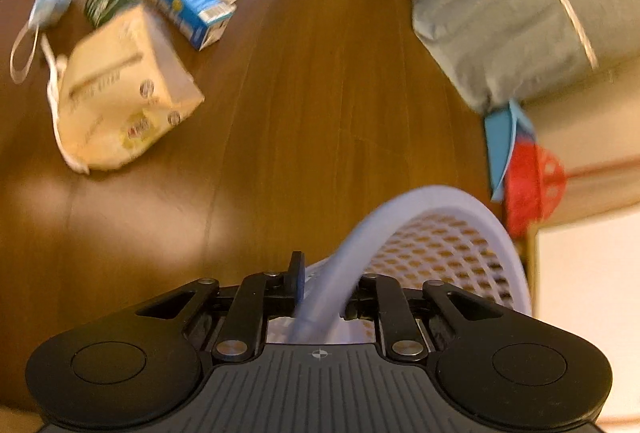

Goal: Collect trash
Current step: 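Grasp the wastebasket rim with the right tool and lift it near the trash, then lower the left tool onto the blue face mask and close it, then carry the mask with the left tool into the held wastebasket and release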

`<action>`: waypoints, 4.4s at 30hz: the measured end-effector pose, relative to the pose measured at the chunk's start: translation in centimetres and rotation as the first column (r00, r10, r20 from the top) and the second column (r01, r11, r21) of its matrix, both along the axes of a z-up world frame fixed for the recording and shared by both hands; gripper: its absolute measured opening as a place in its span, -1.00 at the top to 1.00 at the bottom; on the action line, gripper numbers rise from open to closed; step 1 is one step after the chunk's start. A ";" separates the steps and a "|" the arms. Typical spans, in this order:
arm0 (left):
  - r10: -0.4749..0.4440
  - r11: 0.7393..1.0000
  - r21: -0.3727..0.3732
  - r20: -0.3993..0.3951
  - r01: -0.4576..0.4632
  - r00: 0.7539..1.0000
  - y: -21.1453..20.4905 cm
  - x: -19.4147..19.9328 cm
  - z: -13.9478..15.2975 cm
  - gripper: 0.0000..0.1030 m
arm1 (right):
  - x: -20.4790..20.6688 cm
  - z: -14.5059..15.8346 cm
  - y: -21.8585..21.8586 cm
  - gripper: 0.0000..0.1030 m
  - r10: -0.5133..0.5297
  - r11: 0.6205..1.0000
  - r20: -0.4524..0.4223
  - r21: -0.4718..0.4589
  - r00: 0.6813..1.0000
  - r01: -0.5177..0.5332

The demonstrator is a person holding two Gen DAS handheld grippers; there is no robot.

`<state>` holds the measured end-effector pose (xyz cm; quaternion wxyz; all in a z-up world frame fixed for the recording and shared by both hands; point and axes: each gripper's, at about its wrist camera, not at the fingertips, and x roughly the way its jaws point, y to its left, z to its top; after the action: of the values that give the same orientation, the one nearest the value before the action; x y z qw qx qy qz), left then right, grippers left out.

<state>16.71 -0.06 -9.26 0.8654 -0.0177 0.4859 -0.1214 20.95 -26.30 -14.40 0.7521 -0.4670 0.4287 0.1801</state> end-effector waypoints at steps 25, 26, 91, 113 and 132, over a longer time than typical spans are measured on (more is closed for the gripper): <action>-0.403 0.915 -0.013 0.036 0.404 0.914 -0.2 3.1 -0.9 -0.97 | -4.1 -8.6 3.1 0.98 0.187 0.975 0.156 -0.153 0.970 -0.163; -0.405 0.913 -0.022 0.043 0.406 0.913 -0.2 3.2 -1.3 -0.97 | -4.1 -8.8 3.3 0.98 0.190 0.974 0.156 -0.153 0.969 -0.167; -0.262 0.939 0.190 -0.141 0.286 0.955 7.3 1.5 -15.1 0.13 | -4.9 -11.0 3.3 1.00 0.066 0.991 0.233 -0.133 0.970 -0.036; -0.315 0.907 0.252 -0.128 0.338 0.940 8.7 -0.8 -10.1 0.73 | -4.8 -10.8 3.8 1.00 0.058 0.990 0.224 -0.141 0.973 -0.027; -0.331 0.937 0.155 0.104 0.314 0.938 3.4 5.2 -0.9 0.73 | -4.5 -11.0 4.8 1.00 0.070 0.984 0.197 -0.176 0.978 -0.035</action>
<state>21.87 3.34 -10.18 0.8623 0.1292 0.4326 -0.2292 16.40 -21.52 -25.44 0.7439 -0.5570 0.3513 0.1141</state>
